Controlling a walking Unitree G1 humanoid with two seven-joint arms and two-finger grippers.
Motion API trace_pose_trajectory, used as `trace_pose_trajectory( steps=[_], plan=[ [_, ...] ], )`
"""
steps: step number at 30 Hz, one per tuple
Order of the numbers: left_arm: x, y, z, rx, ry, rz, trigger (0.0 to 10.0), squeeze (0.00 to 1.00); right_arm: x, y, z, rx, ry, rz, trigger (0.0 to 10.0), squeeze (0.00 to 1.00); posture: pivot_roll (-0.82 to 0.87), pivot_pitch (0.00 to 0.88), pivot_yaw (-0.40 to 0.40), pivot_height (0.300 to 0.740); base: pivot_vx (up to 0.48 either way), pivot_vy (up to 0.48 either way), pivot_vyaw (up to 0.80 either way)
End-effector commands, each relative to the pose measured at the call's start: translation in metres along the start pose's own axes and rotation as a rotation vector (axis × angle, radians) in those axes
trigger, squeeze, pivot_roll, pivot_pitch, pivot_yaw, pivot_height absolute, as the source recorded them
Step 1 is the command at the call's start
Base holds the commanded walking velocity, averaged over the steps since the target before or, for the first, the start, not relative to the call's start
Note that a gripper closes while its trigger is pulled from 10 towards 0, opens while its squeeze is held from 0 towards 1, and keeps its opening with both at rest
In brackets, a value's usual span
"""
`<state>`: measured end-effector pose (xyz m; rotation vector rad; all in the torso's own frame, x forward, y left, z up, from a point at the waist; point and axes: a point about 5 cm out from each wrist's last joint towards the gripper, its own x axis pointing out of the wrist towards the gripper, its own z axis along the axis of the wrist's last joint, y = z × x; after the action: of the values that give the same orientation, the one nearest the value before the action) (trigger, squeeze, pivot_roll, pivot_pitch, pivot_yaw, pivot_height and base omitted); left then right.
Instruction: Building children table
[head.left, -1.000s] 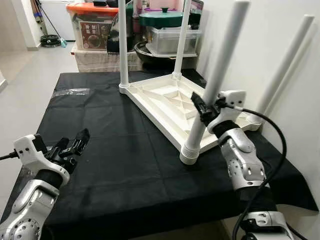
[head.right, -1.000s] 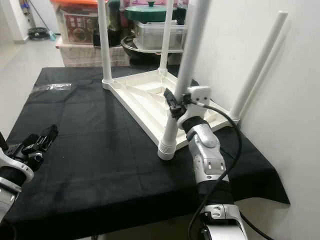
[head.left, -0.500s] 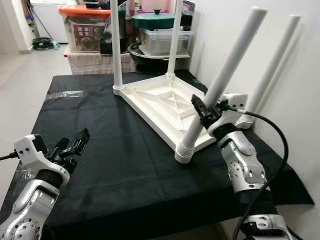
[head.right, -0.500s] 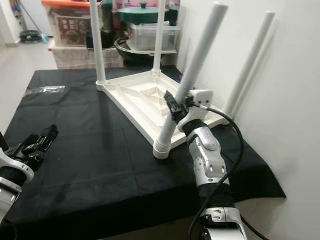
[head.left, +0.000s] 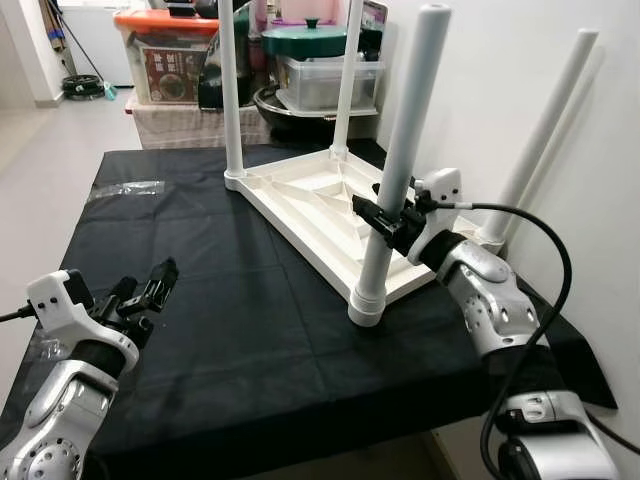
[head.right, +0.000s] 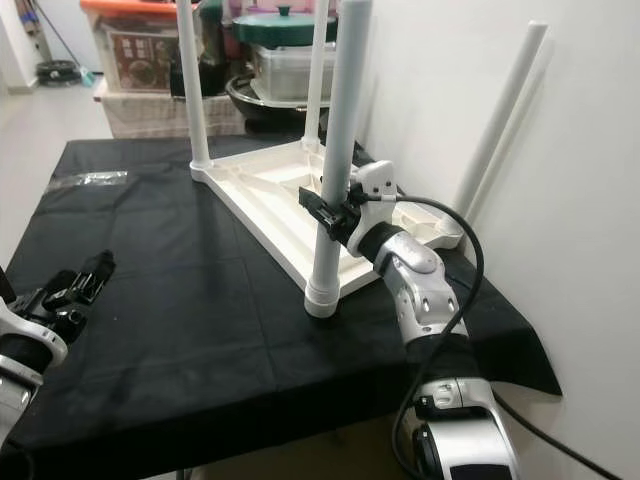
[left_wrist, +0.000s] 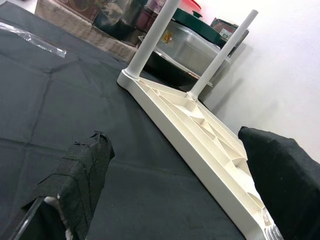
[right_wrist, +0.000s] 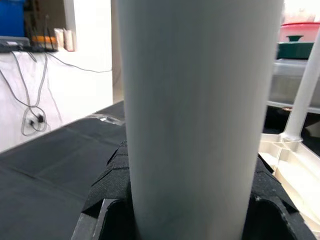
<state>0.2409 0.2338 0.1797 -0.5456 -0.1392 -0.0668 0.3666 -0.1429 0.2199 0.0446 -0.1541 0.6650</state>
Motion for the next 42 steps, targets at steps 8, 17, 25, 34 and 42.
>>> trace_pose_trajectory(
  steps=[8, 17, 25, 34, 42],
  plan=[
    [-0.005, 0.006, -0.004, -0.018, 0.013, 0.04, 10.0, 0.0, -0.008, 0.005, -0.035, 0.223, 0.087, 0.063, 0.0, 0.0, 0.01, 0.0, -0.084, 0.74, 0.0, 0.0, 0.0],
    [-0.005, 0.006, -0.006, -0.023, 0.017, 0.045, 10.0, 0.0, -0.011, 0.008, -0.04, 0.253, 0.045, -0.008, 0.0, 0.0, 0.01, 0.0, -0.09, 0.74, 0.0, 0.0, 0.0],
    [-0.005, 0.007, -0.006, -0.02, 0.014, 0.05, 10.0, 0.0, -0.011, 0.015, -0.049, 0.229, 0.071, -0.257, 0.0, 0.0, 0.0, 0.0, -0.092, 0.74, 0.0, 0.0, 0.0],
    [-0.005, 0.007, -0.007, -0.019, 0.011, 0.051, 10.0, 0.0, -0.012, 0.026, -0.062, 0.236, 0.131, -0.553, 0.0, 0.0, 0.0, 0.0, -0.097, 0.74, 0.0, 0.0, 0.0],
    [-0.007, 0.01, -0.004, -0.015, -0.005, 0.068, 10.0, 0.0, -0.019, 0.029, -0.06, 0.137, 0.118, -0.802, 0.0, 0.0, 0.01, 0.0, -0.106, 0.74, 0.0, 0.0, 0.0]
  ],
)
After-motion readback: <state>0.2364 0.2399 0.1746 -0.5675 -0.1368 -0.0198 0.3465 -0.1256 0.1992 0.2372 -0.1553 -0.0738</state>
